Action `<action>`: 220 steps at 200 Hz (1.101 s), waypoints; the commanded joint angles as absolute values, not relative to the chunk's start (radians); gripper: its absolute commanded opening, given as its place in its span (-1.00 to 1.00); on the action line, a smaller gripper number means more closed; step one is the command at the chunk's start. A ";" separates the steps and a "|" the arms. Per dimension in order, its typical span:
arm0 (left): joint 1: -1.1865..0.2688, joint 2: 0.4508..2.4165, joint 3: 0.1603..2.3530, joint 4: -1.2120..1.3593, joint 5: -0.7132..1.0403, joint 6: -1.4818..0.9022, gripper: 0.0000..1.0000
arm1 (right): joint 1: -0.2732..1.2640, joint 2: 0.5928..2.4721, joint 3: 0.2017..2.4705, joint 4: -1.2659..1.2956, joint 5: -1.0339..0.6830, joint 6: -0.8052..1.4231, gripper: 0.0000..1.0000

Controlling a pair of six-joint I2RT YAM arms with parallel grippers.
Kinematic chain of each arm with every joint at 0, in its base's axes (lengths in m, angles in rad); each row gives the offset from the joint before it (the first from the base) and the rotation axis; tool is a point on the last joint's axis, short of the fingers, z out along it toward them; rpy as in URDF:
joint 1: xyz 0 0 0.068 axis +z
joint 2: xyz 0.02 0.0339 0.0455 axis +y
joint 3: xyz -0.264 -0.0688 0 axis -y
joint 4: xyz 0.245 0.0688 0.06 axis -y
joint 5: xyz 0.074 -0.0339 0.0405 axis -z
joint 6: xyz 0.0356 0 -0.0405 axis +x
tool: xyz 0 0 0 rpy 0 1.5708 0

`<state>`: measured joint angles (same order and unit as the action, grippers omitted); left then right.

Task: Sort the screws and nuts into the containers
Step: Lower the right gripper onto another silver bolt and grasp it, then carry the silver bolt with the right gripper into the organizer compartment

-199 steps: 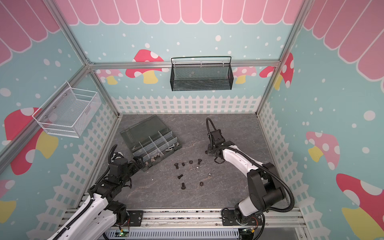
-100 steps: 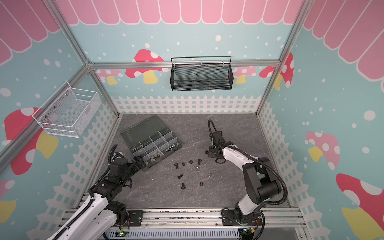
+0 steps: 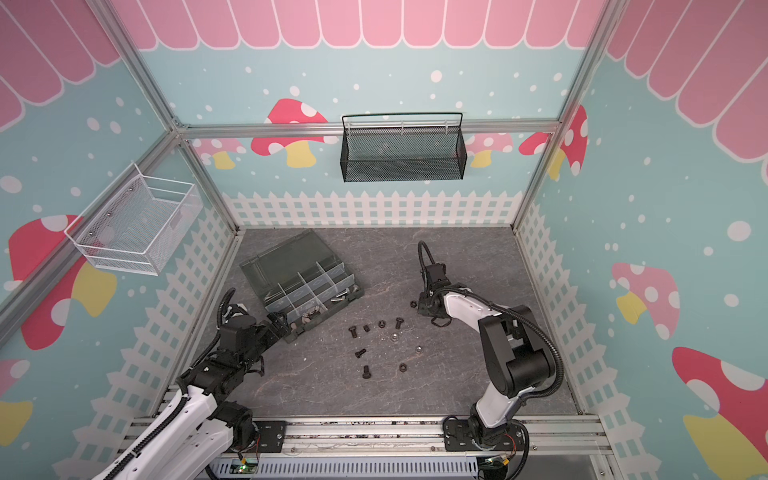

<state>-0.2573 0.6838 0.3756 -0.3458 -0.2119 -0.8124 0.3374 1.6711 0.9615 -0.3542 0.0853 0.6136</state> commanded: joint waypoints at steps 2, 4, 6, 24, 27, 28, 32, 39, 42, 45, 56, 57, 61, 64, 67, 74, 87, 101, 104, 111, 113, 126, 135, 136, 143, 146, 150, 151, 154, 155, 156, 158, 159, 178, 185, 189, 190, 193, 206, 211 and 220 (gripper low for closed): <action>-0.252 0.683 0.390 -0.330 -0.209 -0.834 1.00 | 0.330 1.689 0.952 -0.337 0.079 0.611 -0.47; -0.251 0.684 0.390 -0.331 -0.209 -0.834 1.00 | 0.329 1.689 0.951 -0.337 0.078 0.612 -0.47; -0.251 0.684 0.390 -0.331 -0.209 -0.834 1.00 | 0.330 1.689 0.952 -0.337 0.078 0.611 -0.48; -0.252 0.681 0.390 -0.331 -0.210 -0.834 1.00 | 0.330 1.690 0.950 -0.337 0.074 0.612 -0.53; -0.251 0.681 0.388 -0.331 -0.210 -0.833 1.00 | 0.330 1.690 0.949 -0.337 0.073 0.611 -0.54; -0.251 0.681 0.388 -0.331 -0.209 -0.834 1.00 | 0.330 1.690 0.948 -0.336 0.074 0.611 -0.54; -0.252 0.681 0.388 -0.331 -0.212 -0.833 1.00 | 0.330 1.688 0.947 -0.337 0.073 0.611 -0.55; -0.252 0.680 0.387 -0.332 -0.211 -0.833 1.00 | 0.330 1.686 0.944 -0.337 0.071 0.612 -0.58; -0.252 0.680 0.387 -0.331 -0.211 -0.833 1.00 | 0.330 1.686 0.943 -0.337 0.072 0.610 -0.59; -0.252 0.680 0.387 -0.332 -0.212 -0.833 1.00 | 0.330 1.685 0.943 -0.336 0.073 0.611 -0.60; -0.252 0.679 0.385 -0.333 -0.212 -0.833 1.00 | 0.330 1.682 0.937 -0.336 0.073 0.611 -0.64; -0.252 0.679 0.385 -0.333 -0.212 -0.833 1.00 | 0.330 1.682 0.937 -0.336 0.073 0.612 -0.63; -0.252 0.678 0.385 -0.333 -0.212 -0.834 1.00 | 0.330 1.681 0.935 -0.336 0.073 0.611 -0.65; -0.252 0.678 0.385 -0.334 -0.212 -0.834 1.00 | 0.330 1.681 0.935 -0.336 0.074 0.611 -0.65; -0.252 0.677 0.385 -0.333 -0.212 -0.834 1.00 | 0.330 1.681 0.934 -0.336 0.073 0.612 -0.65; -0.251 0.675 0.385 -0.334 -0.213 -0.834 1.00 | 0.330 1.681 0.930 -0.336 0.072 0.612 -0.65; -0.252 0.673 0.385 -0.336 -0.213 -0.833 1.00 | 0.330 1.682 0.926 -0.334 0.072 0.613 -0.64; -0.252 0.669 0.386 -0.338 -0.216 -0.833 1.00 | 0.330 1.686 0.920 -0.331 0.072 0.615 -0.64; -0.251 0.668 0.385 -0.338 -0.217 -0.833 1.00 | 0.329 1.686 0.919 -0.329 0.072 0.614 -0.64; -0.251 0.667 0.384 -0.339 -0.216 -0.831 1.00 | 0.330 1.687 0.916 -0.326 0.071 0.615 -0.64; -0.252 0.667 0.383 -0.341 -0.217 -0.831 1.00 | 0.330 1.688 0.916 -0.325 0.071 0.614 -0.64; -0.252 0.662 0.384 -0.343 -0.220 -0.831 1.00 | 0.331 1.691 0.915 -0.324 0.072 0.615 -0.65; -0.252 0.661 0.384 -0.346 -0.219 -0.830 1.00 | 0.330 1.690 0.916 -0.324 0.074 0.613 -0.68; -0.252 0.660 0.384 -0.346 -0.219 -0.830 1.00 | 0.330 1.691 0.917 -0.324 0.074 0.613 -0.69; -0.252 0.660 0.383 -0.348 -0.221 -0.831 1.00 | 0.330 1.691 0.917 -0.324 0.075 0.612 -0.74; -0.252 0.657 0.383 -0.347 -0.221 -0.831 1.00 | 0.330 1.691 0.918 -0.324 0.075 0.611 -0.76; -0.252 0.657 0.383 -0.348 -0.221 -0.831 1.00 | 0.329 1.689 0.919 -0.324 0.074 0.611 -0.79; -0.252 0.657 0.383 -0.348 -0.221 -0.831 1.00 | 0.330 1.689 0.919 -0.324 0.075 0.611 -0.79; -0.251 0.657 0.383 -0.348 -0.222 -0.831 1.00 | 0.330 1.688 0.919 -0.324 0.075 0.611 -0.81; -0.251 0.657 0.383 -0.348 -0.223 -0.831 1.00 | 0.330 1.689 0.919 -0.325 0.075 0.612 -0.82; -0.251 0.657 0.383 -0.348 -0.224 -0.830 1.00 | 0.330 1.687 0.919 -0.325 0.074 0.612 -0.83; -0.252 0.656 0.383 -0.348 -0.222 -0.831 1.00 | 0.330 1.687 0.918 -0.325 0.075 0.611 -0.83; -0.252 0.655 0.383 -0.349 -0.223 -0.831 1.00 | 0.330 1.687 0.918 -0.326 0.075 0.611 -0.84; -0.251 0.655 0.383 -0.350 -0.223 -0.831 1.00 | 0.330 1.676 0.916 -0.330 0.076 0.610 -0.87; -0.252 0.654 0.383 -0.351 -0.224 -0.831 1.00 | 0.330 1.670 0.916 -0.332 0.076 0.610 -0.88; -0.252 0.654 0.383 -0.351 -0.224 -0.831 1.00 | 0.330 1.666 0.916 -0.332 0.075 0.609 -0.88; -0.252 0.655 0.383 -0.352 -0.223 -0.831 1.00 | 0.329 1.666 0.916 -0.333 0.075 0.609 -0.88; -0.252 0.655 0.383 -0.351 -0.223 -0.831 1.00 | 0.330 1.662 0.915 -0.335 0.075 0.609 -0.88; -0.252 0.654 0.384 -0.351 -0.223 -0.831 1.00 | 0.330 1.651 0.914 -0.339 0.073 0.609 -0.88; -0.252 0.655 0.385 -0.351 -0.223 -0.831 1.00 | 0.330 1.646 0.913 -0.341 0.073 0.608 -0.89; -0.252 0.654 0.384 -0.352 -0.224 -0.831 1.00 | 0.330 1.635 0.914 -0.344 0.069 0.607 -0.89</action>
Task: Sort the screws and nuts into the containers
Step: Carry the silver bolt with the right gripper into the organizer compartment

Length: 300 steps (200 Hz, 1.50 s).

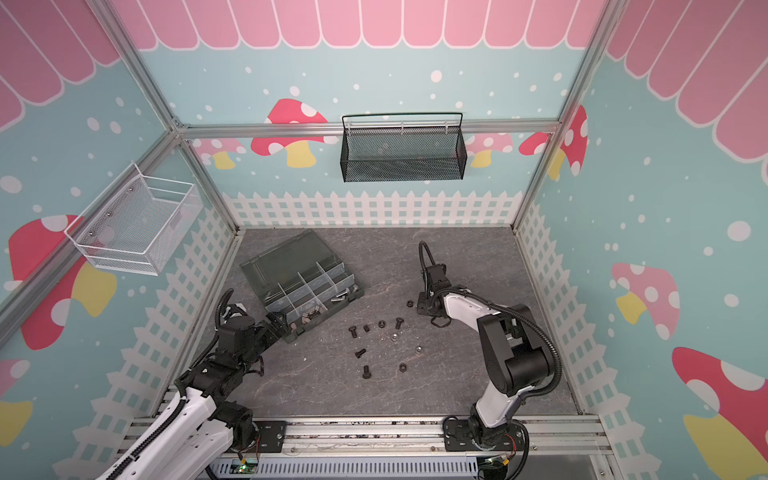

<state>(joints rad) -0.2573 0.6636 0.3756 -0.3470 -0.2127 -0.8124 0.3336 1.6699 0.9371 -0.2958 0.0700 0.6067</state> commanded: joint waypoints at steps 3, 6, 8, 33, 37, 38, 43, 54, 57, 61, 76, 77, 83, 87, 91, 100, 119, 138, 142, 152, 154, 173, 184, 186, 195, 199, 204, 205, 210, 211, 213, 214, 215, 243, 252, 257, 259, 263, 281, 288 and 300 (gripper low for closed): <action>-0.252 0.654 0.383 -0.352 -0.223 -0.831 1.00 | 0.329 1.632 0.913 -0.346 0.067 0.607 -0.90; -0.252 0.654 0.383 -0.352 -0.223 -0.831 1.00 | 0.330 1.627 0.913 -0.348 0.066 0.606 -0.90; -0.252 0.655 0.383 -0.351 -0.224 -0.831 1.00 | 0.330 1.624 0.914 -0.348 0.065 0.605 -0.90; -0.252 0.655 0.383 -0.351 -0.224 -0.834 1.00 | 0.335 1.590 0.925 -0.366 0.048 0.592 -0.97; -0.252 0.656 0.383 -0.351 -0.224 -0.834 1.00 | 0.338 1.585 0.927 -0.370 0.046 0.590 -0.99; -0.252 0.656 0.383 -0.351 -0.224 -0.834 1.00 | 0.339 1.583 0.928 -0.370 0.046 0.590 -0.99; -0.252 0.657 0.383 -0.351 -0.224 -0.834 1.00 | 0.344 1.576 0.931 -0.374 0.044 0.588 -1.00; -0.252 0.658 0.385 -0.351 -0.224 -0.834 1.00 | 0.357 1.563 0.941 -0.381 0.042 0.586 -1.00; -0.251 0.659 0.385 -0.352 -0.224 -0.834 1.00 | 0.362 1.560 0.945 -0.384 0.041 0.587 -1.00; -0.252 0.660 0.386 -0.350 -0.224 -0.834 1.00 | 0.368 1.557 0.950 -0.387 0.042 0.587 -1.00; -0.251 0.663 0.388 -0.349 -0.225 -0.834 1.00 | 0.395 1.554 0.977 -0.401 0.044 0.592 -1.00; -0.251 0.663 0.389 -0.348 -0.225 -0.833 1.00 | 0.397 1.554 0.979 -0.401 0.044 0.592 -1.00; -0.252 0.666 0.390 -0.347 -0.224 -0.833 1.00 | 0.412 1.556 0.992 -0.406 0.046 0.594 -1.00; -0.252 0.667 0.390 -0.346 -0.224 -0.833 1.00 | 0.422 1.558 1.001 -0.409 0.049 0.595 -1.00; -0.252 0.667 0.390 -0.344 -0.224 -0.834 1.00 | 0.432 1.562 1.011 -0.411 0.049 0.598 -1.00; -0.252 0.670 0.392 -0.344 -0.222 -0.831 1.00 | 0.459 1.572 1.039 -0.419 0.059 0.600 -1.00; -0.252 0.675 0.394 -0.341 -0.219 -0.831 1.00 | 0.516 1.612 1.114 -0.439 0.081 0.601 -1.00; -0.252 0.676 0.393 -0.341 -0.219 -0.831 1.00 | 0.576 1.662 1.197 -0.448 0.085 0.602 -1.00; -0.252 0.676 0.393 -0.341 -0.218 -0.831 1.00 | 0.588 1.673 1.215 -0.447 0.083 0.601 -1.00; -0.251 0.675 0.391 -0.340 -0.218 -0.831 1.00 | 0.614 1.703 1.258 -0.445 0.075 0.598 -1.00; -0.251 0.675 0.391 -0.341 -0.218 -0.831 1.00 | 0.621 1.707 1.272 -0.445 0.074 0.597 -1.00; -0.252 0.674 0.390 -0.340 -0.219 -0.831 1.00 | 0.668 1.776 1.357 -0.447 0.065 0.586 -1.00; -0.252 0.673 0.388 -0.340 -0.222 -0.830 1.00 | 0.694 1.815 1.406 -0.451 0.063 0.579 -1.00; -0.252 0.673 0.387 -0.340 -0.222 -0.830 1.00 | 0.698 1.822 1.414 -0.451 0.062 0.577 -1.00; -0.252 0.672 0.386 -0.341 -0.223 -0.831 1.00 | 0.716 1.852 1.454 -0.454 0.061 0.570 -1.00; -0.252 0.669 0.385 -0.341 -0.224 -0.829 1.00 | 0.723 1.865 1.471 -0.454 0.058 0.567 -1.00; -0.252 0.669 0.384 -0.341 -0.224 -0.830 1.00 | 0.732 1.880 1.493 -0.455 0.057 0.561 -1.00; -0.252 0.669 0.384 -0.341 -0.224 -0.829 1.00 | 0.734 1.883 1.497 -0.456 0.056 0.560 -1.00; -0.252 0.668 0.383 -0.341 -0.225 -0.829 1.00 | 0.743 1.891 1.520 -0.458 0.055 0.556 -1.00; -0.252 0.668 0.383 -0.341 -0.224 -0.829 1.00 | 0.743 1.891 1.523 -0.458 0.055 0.555 -1.00; -0.252 0.669 0.381 -0.341 -0.224 -0.828 1.00 | 0.747 1.917 1.532 -0.459 0.055 0.553 -1.00; -0.252 0.668 0.382 -0.341 -0.225 -0.829 1.00 | 0.749 1.922 1.536 -0.460 0.054 0.551 -1.00; -0.252 0.668 0.381 -0.341 -0.225 -0.830 1.00 | 0.751 1.928 1.540 -0.461 0.055 0.551 -1.00; -0.251 0.660 0.374 -0.341 -0.226 -0.830 1.00 | 0.796 2.027 1.664 -0.498 0.081 0.521 -1.00; -0.252 0.657 0.373 -0.341 -0.226 -0.830 1.00 | 0.807 2.056 1.699 -0.515 0.093 0.511 -1.00; -0.252 0.654 0.371 -0.342 -0.226 -0.831 1.00 | 0.812 2.075 1.718 -0.521 0.097 0.507 -1.00; -0.252 0.655 0.370 -0.342 -0.226 -0.831 1.00 | 0.813 2.078 1.721 -0.522 0.098 0.506 -1.00; -0.252 0.651 0.369 -0.342 -0.226 -0.831 1.00 | 0.815 2.088 1.733 -0.526 0.102 0.503 -1.00; -0.252 0.641 0.364 -0.346 -0.224 -0.834 1.00 | 0.821 2.130 1.778 -0.535 0.106 0.491 -1.00; -0.252 0.636 0.364 -0.347 -0.224 -0.837 1.00 | 0.822 2.139 1.790 -0.537 0.107 0.487 -1.00; -0.252 0.631 0.362 -0.349 -0.222 -0.839 1.00 | 0.825 2.154 1.807 -0.537 0.114 0.480 -1.00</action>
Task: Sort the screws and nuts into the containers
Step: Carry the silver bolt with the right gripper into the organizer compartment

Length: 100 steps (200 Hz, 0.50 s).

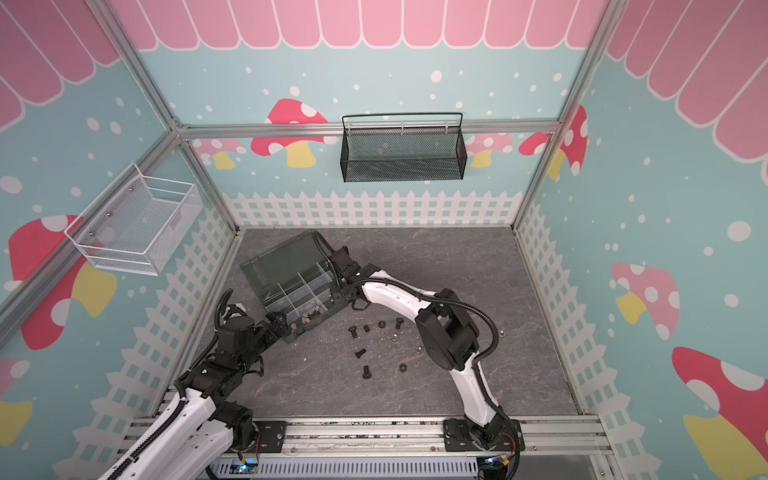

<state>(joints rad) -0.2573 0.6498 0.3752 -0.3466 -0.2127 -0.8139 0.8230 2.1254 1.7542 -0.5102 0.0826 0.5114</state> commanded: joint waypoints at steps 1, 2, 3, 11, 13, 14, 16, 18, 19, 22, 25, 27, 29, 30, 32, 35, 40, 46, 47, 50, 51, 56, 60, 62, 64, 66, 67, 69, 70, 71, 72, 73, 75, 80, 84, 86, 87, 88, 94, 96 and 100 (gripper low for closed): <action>-0.252 0.631 0.362 -0.350 -0.223 -0.839 1.00 | 0.825 2.157 1.810 -0.537 0.115 0.480 -1.00; -0.252 0.630 0.362 -0.349 -0.223 -0.839 1.00 | 0.825 2.158 1.811 -0.538 0.115 0.479 -1.00; -0.252 0.629 0.362 -0.350 -0.223 -0.840 1.00 | 0.825 2.159 1.813 -0.538 0.116 0.479 -1.00; -0.252 0.626 0.362 -0.352 -0.223 -0.839 1.00 | 0.825 2.170 1.828 -0.545 0.117 0.474 -1.00; -0.252 0.626 0.362 -0.353 -0.224 -0.839 1.00 | 0.825 2.173 1.833 -0.547 0.118 0.473 -1.00; -0.252 0.624 0.362 -0.354 -0.225 -0.839 1.00 | 0.825 2.175 1.835 -0.548 0.117 0.473 -1.00; -0.252 0.624 0.362 -0.354 -0.225 -0.839 1.00 | 0.825 2.177 1.839 -0.550 0.119 0.471 -1.00; -0.252 0.624 0.362 -0.356 -0.225 -0.839 1.00 | 0.825 2.181 1.842 -0.553 0.119 0.471 -1.00; -0.252 0.624 0.362 -0.356 -0.224 -0.840 1.00 | 0.825 2.182 1.845 -0.553 0.119 0.470 -1.00; -0.252 0.623 0.362 -0.358 -0.226 -0.839 1.00 | 0.825 2.187 1.850 -0.556 0.120 0.469 -1.00; -0.252 0.620 0.362 -0.359 -0.226 -0.839 1.00 | 0.824 2.190 1.855 -0.561 0.120 0.468 -1.00; -0.252 0.621 0.362 -0.360 -0.226 -0.839 1.00 | 0.825 2.194 1.858 -0.562 0.120 0.468 -1.00; -0.252 0.620 0.362 -0.361 -0.228 -0.839 1.00 | 0.825 2.196 1.861 -0.564 0.119 0.467 -1.00; -0.252 0.619 0.363 -0.361 -0.228 -0.839 1.00 | 0.825 2.197 1.862 -0.565 0.120 0.467 -1.00; -0.252 0.618 0.363 -0.362 -0.228 -0.839 1.00 | 0.825 2.199 1.865 -0.566 0.121 0.466 -1.00; -0.252 0.617 0.363 -0.363 -0.228 -0.840 1.00 | 0.826 2.202 1.868 -0.569 0.122 0.466 -1.00; -0.252 0.614 0.363 -0.364 -0.228 -0.839 1.00 | 0.827 2.204 1.871 -0.571 0.123 0.466 -1.00; -0.252 0.613 0.363 -0.366 -0.229 -0.840 1.00 | 0.827 2.207 1.871 -0.573 0.126 0.468 -1.00; -0.252 0.612 0.363 -0.367 -0.229 -0.839 1.00 | 0.826 2.207 1.871 -0.573 0.127 0.468 -1.00; -0.252 0.612 0.363 -0.368 -0.230 -0.840 1.00 | 0.826 2.208 1.871 -0.573 0.127 0.468 -1.00; -0.252 0.612 0.363 -0.368 -0.230 -0.840 1.00 | 0.826 2.209 1.871 -0.574 0.127 0.468 -1.00; -0.252 0.608 0.363 -0.370 -0.230 -0.842 1.00 | 0.826 2.208 1.871 -0.575 0.128 0.468 -1.00; -0.252 0.608 0.362 -0.371 -0.231 -0.841 1.00 | 0.827 2.209 1.871 -0.577 0.128 0.467 -1.00; -0.252 0.608 0.362 -0.371 -0.230 -0.841 1.00 | 0.827 2.210 1.871 -0.577 0.130 0.468 -1.00; -0.252 0.606 0.362 -0.372 -0.231 -0.841 1.00 | 0.827 2.211 1.871 -0.579 0.129 0.468 -1.00; -0.252 0.605 0.362 -0.372 -0.231 -0.841 1.00 | 0.827 2.213 1.871 -0.580 0.131 0.468 -1.00; -0.252 0.606 0.361 -0.372 -0.232 -0.841 1.00 | 0.827 2.212 1.871 -0.581 0.132 0.468 -1.00; -0.252 0.605 0.361 -0.372 -0.232 -0.842 1.00 | 0.827 2.214 1.871 -0.582 0.132 0.466 -1.00; -0.251 0.605 0.362 -0.373 -0.233 -0.842 1.00 | 0.827 2.215 1.871 -0.582 0.132 0.466 -1.00; -0.251 0.605 0.362 -0.373 -0.232 -0.842 1.00 | 0.827 2.215 1.871 -0.582 0.132 0.466 -1.00; -0.251 0.604 0.362 -0.373 -0.232 -0.842 1.00 | 0.827 2.215 1.871 -0.583 0.132 0.466 -1.00; -0.251 0.604 0.362 -0.373 -0.233 -0.842 1.00 | 0.827 2.215 1.871 -0.584 0.132 0.466 -1.00; -0.252 0.603 0.362 -0.373 -0.235 -0.842 1.00 | 0.827 2.216 1.873 -0.584 0.132 0.465 -1.00; -0.252 0.603 0.362 -0.373 -0.235 -0.842 1.00 | 0.827 2.218 1.873 -0.586 0.130 0.462 -1.00; -0.252 0.602 0.363 -0.373 -0.235 -0.842 1.00 | 0.827 2.221 1.874 -0.588 0.132 0.462 -1.00; -0.252 0.602 0.363 -0.373 -0.235 -0.842 1.00 | 0.827 2.222 1.874 -0.589 0.132 0.461 -1.00; -0.252 0.602 0.363 -0.373 -0.235 -0.842 1.00 | 0.827 2.222 1.875 -0.591 0.132 0.460 -1.00; -0.252 0.603 0.364 -0.373 -0.233 -0.842 1.00 | 0.826 2.223 1.875 -0.591 0.131 0.460 -1.00; -0.252 0.601 0.364 -0.373 -0.232 -0.842 1.00 | 0.827 2.227 1.876 -0.594 0.131 0.459 -1.00; -0.252 0.601 0.364 -0.373 -0.232 -0.842 1.00 | 0.827 2.228 1.876 -0.595 0.130 0.457 -1.00; -0.252 0.600 0.364 -0.374 -0.232 -0.842 1.00 | 0.826 2.229 1.877 -0.595 0.129 0.457 -1.00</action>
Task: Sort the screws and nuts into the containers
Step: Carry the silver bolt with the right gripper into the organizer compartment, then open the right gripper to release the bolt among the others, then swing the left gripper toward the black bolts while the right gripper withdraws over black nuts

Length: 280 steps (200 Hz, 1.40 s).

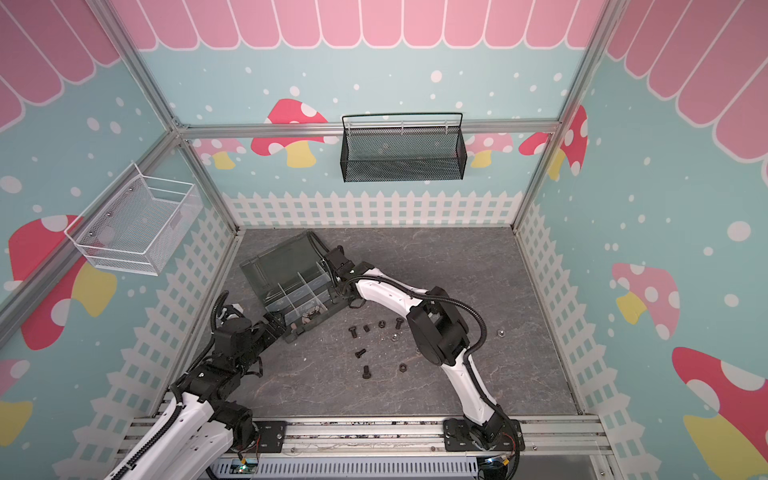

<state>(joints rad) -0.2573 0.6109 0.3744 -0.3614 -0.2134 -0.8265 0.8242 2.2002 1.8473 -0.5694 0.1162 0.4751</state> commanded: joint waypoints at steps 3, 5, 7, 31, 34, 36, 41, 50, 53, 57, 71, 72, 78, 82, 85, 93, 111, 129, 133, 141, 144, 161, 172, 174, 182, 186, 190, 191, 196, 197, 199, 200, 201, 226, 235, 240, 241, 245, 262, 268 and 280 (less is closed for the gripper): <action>-0.252 0.601 0.364 -0.374 -0.231 -0.842 1.00 | 0.827 2.229 1.878 -0.596 0.127 0.456 -1.00; -0.252 0.601 0.364 -0.374 -0.232 -0.842 1.00 | 0.827 2.231 1.878 -0.597 0.126 0.456 -1.00; -0.252 0.601 0.364 -0.374 -0.232 -0.842 1.00 | 0.827 2.231 1.878 -0.597 0.126 0.456 -1.00; -0.252 0.598 0.364 -0.384 -0.236 -0.842 1.00 | 0.827 2.234 1.877 -0.596 0.117 0.454 -0.87; -0.252 0.598 0.364 -0.385 -0.237 -0.842 1.00 | 0.827 2.234 1.878 -0.595 0.117 0.454 -0.85; -0.252 0.598 0.364 -0.385 -0.237 -0.842 1.00 | 0.827 2.235 1.878 -0.596 0.117 0.454 -0.83; -0.252 0.597 0.364 -0.386 -0.239 -0.843 1.00 | 0.827 2.236 1.879 -0.595 0.115 0.454 -0.80; -0.252 0.595 0.364 -0.387 -0.240 -0.844 1.00 | 0.828 2.234 1.879 -0.596 0.117 0.454 -0.74; -0.252 0.597 0.364 -0.386 -0.241 -0.844 1.00 | 0.827 2.235 1.879 -0.596 0.116 0.454 -0.72; -0.252 0.597 0.364 -0.387 -0.242 -0.844 1.00 | 0.827 2.233 1.879 -0.596 0.116 0.454 -0.69; -0.251 0.600 0.365 -0.386 -0.242 -0.844 1.00 | 0.827 2.230 1.879 -0.596 0.117 0.454 -0.60; -0.252 0.600 0.365 -0.387 -0.242 -0.844 1.00 | 0.827 2.230 1.879 -0.597 0.117 0.454 -0.59; -0.252 0.601 0.366 -0.387 -0.242 -0.843 1.00 | 0.827 2.226 1.879 -0.596 0.116 0.454 -0.56; -0.252 0.601 0.367 -0.387 -0.242 -0.842 1.00 | 0.827 2.226 1.879 -0.594 0.116 0.454 -0.53; -0.252 0.602 0.367 -0.386 -0.242 -0.842 1.00 | 0.826 2.223 1.879 -0.595 0.117 0.454 -0.51; -0.252 0.604 0.367 -0.385 -0.242 -0.842 1.00 | 0.827 2.219 1.880 -0.595 0.120 0.453 -0.48; -0.252 0.605 0.368 -0.387 -0.242 -0.842 1.00 | 0.827 2.204 1.881 -0.595 0.125 0.451 -0.47; -0.252 0.602 0.368 -0.390 -0.241 -0.842 1.00 | 0.827 2.186 1.879 -0.595 0.132 0.447 -0.47; -0.252 0.601 0.368 -0.390 -0.241 -0.842 1.00 | 0.827 2.180 1.879 -0.595 0.131 0.446 -0.47; -0.252 0.597 0.368 -0.392 -0.241 -0.842 1.00 | 0.827 2.168 1.875 -0.594 0.135 0.445 -0.47; -0.252 0.595 0.369 -0.394 -0.241 -0.842 1.00 | 0.827 2.163 1.873 -0.595 0.135 0.446 -0.47; -0.252 0.588 0.368 -0.399 -0.244 -0.842 1.00 | 0.826 2.128 1.858 -0.593 0.155 0.446 -0.46; -0.251 0.583 0.368 -0.400 -0.248 -0.842 1.00 | 0.825 2.104 1.842 -0.592 0.176 0.451 -0.43; -0.251 0.582 0.368 -0.402 -0.248 -0.842 1.00 | 0.825 2.101 1.838 -0.592 0.180 0.452 -0.43; -0.251 0.581 0.370 -0.403 -0.250 -0.841 1.00 | 0.825 2.078 1.823 -0.593 0.197 0.455 -0.41; -0.252 0.580 0.371 -0.403 -0.250 -0.839 1.00 | 0.824 2.066 1.814 -0.591 0.207 0.458 -0.39; -0.252 0.581 0.373 -0.405 -0.251 -0.840 1.00 | 0.824 2.055 1.803 -0.591 0.215 0.461 -0.38; -0.252 0.580 0.373 -0.405 -0.250 -0.839 1.00 | 0.824 2.053 1.801 -0.591 0.217 0.462 -0.38; -0.252 0.581 0.374 -0.406 -0.252 -0.838 1.00 | 0.824 2.038 1.786 -0.589 0.227 0.465 -0.37; -0.252 0.581 0.374 -0.405 -0.253 -0.837 1.00 | 0.823 2.035 1.784 -0.588 0.230 0.466 -0.37; -0.252 0.582 0.374 -0.407 -0.253 -0.836 1.00 | 0.822 2.029 1.778 -0.588 0.235 0.468 -0.36; -0.252 0.582 0.374 -0.407 -0.253 -0.836 1.00 | 0.822 2.025 1.775 -0.588 0.237 0.470 -0.36; -0.252 0.582 0.374 -0.407 -0.253 -0.836 1.00 | 0.822 2.023 1.772 -0.588 0.240 0.470 -0.35; -0.252 0.584 0.382 -0.418 -0.261 -0.836 1.00 | 0.810 1.942 1.680 -0.575 0.285 0.500 -0.27; -0.252 0.583 0.384 -0.419 -0.261 -0.836 1.00 | 0.802 1.910 1.643 -0.571 0.297 0.513 -0.24; -0.252 0.584 0.386 -0.420 -0.262 -0.836 1.00 | 0.798 1.907 1.623 -0.568 0.302 0.520 -0.22; -0.252 0.583 0.386 -0.421 -0.261 -0.836 1.00 | 0.797 1.892 1.620 -0.568 0.304 0.522 -0.22; -0.252 0.584 0.387 -0.423 -0.262 -0.836 1.00 | 0.792 1.867 1.604 -0.565 0.310 0.527 -0.20; -0.252 0.582 0.392 -0.428 -0.260 -0.835 1.00 | 0.775 1.810 1.535 -0.557 0.335 0.551 -0.14; -0.252 0.583 0.395 -0.428 -0.256 -0.830 1.00 | 0.768 1.789 1.512 -0.552 0.343 0.558 -0.11; -0.252 0.589 0.405 -0.429 -0.243 -0.808 1.00 | 0.755 1.745 1.461 -0.541 0.358 0.574 -0.07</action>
